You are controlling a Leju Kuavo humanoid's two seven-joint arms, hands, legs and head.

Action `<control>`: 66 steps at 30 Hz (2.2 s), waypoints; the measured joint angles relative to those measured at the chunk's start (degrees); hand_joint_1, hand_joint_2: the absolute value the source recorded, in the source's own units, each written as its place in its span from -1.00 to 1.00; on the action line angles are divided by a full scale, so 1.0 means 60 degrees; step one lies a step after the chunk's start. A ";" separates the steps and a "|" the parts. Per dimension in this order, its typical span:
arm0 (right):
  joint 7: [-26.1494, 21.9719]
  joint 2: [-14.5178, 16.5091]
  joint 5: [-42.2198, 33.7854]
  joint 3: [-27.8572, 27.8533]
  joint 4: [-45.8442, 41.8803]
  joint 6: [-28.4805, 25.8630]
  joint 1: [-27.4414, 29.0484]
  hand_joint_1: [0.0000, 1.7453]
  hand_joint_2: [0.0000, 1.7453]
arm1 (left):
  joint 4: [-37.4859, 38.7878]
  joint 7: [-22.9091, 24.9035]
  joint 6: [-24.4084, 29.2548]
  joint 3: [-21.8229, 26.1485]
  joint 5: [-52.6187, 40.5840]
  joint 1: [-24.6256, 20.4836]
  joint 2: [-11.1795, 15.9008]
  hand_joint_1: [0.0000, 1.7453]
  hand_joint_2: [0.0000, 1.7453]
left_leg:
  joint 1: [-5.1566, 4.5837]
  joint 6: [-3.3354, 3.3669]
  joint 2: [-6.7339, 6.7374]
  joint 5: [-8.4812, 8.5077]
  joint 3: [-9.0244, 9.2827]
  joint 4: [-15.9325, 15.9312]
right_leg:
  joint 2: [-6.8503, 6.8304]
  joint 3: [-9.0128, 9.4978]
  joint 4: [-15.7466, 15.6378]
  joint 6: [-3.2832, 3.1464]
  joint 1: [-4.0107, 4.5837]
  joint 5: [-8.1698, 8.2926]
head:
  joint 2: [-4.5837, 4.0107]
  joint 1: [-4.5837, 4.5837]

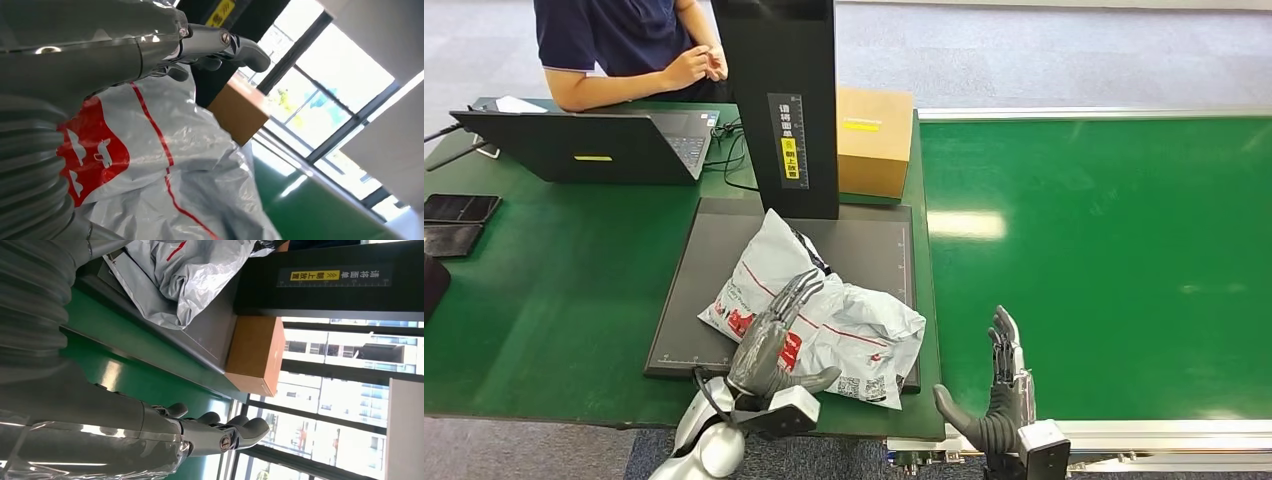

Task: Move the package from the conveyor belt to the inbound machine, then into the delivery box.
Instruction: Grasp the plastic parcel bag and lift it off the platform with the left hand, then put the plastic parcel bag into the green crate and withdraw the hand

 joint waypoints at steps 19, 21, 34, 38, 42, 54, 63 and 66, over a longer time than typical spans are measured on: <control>0.0000 0.0146 0.0187 -0.0334 0.0790 0.0445 -0.0343 -1.00 1.00 | 0.4679 0.0822 -0.0611 0.0004 -0.1133 -0.2253 -0.0479 1.00 1.00 | 0.0000 0.0001 -0.0001 -0.0006 0.0070 -0.0009 | -0.0001 0.0095 -0.0002 0.0001 0.0000 -0.0010 | 0.0000 0.0000; 0.0000 0.0153 0.0182 -0.0348 0.0887 0.0445 -0.0392 -1.00 1.00 | 0.4817 0.0722 -0.0631 0.0025 -0.1051 -0.2294 -0.0480 1.00 1.00 | 0.0000 0.0001 -0.0001 -0.0005 0.0082 -0.0009 | -0.0002 0.0108 -0.0002 0.0001 0.0000 -0.0009 | 0.0000 -0.0001; 0.0000 0.0156 0.0204 -0.0383 0.1312 0.0442 -0.0496 -1.00 1.00 | 0.4938 -0.0069 -0.0330 0.0379 -0.0376 -0.2368 -0.0484 1.00 1.00 | 0.0000 0.0001 -0.0001 -0.0003 0.0137 -0.0010 | -0.0003 0.0154 -0.0002 0.0000 0.0001 -0.0009 | 0.0000 -0.0001; 0.0000 0.0158 0.0224 -0.0389 0.1404 0.0442 -0.0502 -1.00 1.00 | 0.4743 -0.0401 0.0032 0.0589 0.0031 -0.2303 -0.0483 1.00 1.00 | 0.0000 0.0001 -0.0001 -0.0003 0.0133 -0.0009 | -0.0002 0.0147 -0.0002 -0.0001 0.0002 -0.0008 | 0.0000 -0.0001; 0.0000 0.0158 0.0281 -0.0392 0.1468 0.0446 -0.0506 -1.00 1.00 | 0.4052 -0.0878 0.0328 0.0988 0.1043 -0.1965 -0.0464 1.00 1.00 | 0.0000 -0.0003 0.0000 0.0000 0.0113 -0.0009 | 0.0000 0.0120 0.0000 -0.0004 0.0005 -0.0006 | 0.0000 -0.0001; 0.0000 0.0235 0.0454 -0.0352 0.1744 0.0558 -0.0749 -1.00 1.00 | 0.1061 -0.0996 0.1762 0.2535 0.2321 -0.0598 -0.0238 1.00 1.00 | 0.0001 -0.0006 0.0001 0.0002 0.0027 -0.0009 | 0.0000 0.0034 0.0002 -0.0009 0.0008 -0.0007 | 0.0000 -0.0001; 0.0000 0.0243 0.0394 -0.0126 0.1954 0.0543 -0.0864 -1.00 1.00 | 0.0328 -0.0996 0.2698 0.3546 0.4134 -0.0195 0.0158 1.00 1.00 | 0.0001 -0.0007 0.0000 0.0003 0.0019 -0.0009 | -0.0001 0.0027 0.0002 -0.0008 0.0009 -0.0009 | 0.0000 -0.0002; 0.0000 0.0248 0.0357 -0.0063 0.2035 0.0535 -0.0936 -1.00 1.00 | 0.0262 -0.0995 0.2903 0.3859 0.4733 -0.0105 0.0319 1.00 1.00 | 0.0002 -0.0007 0.0000 0.0003 0.0018 -0.0009 | -0.0001 0.0027 0.0002 -0.0008 0.0010 -0.0009 | 0.0000 -0.0001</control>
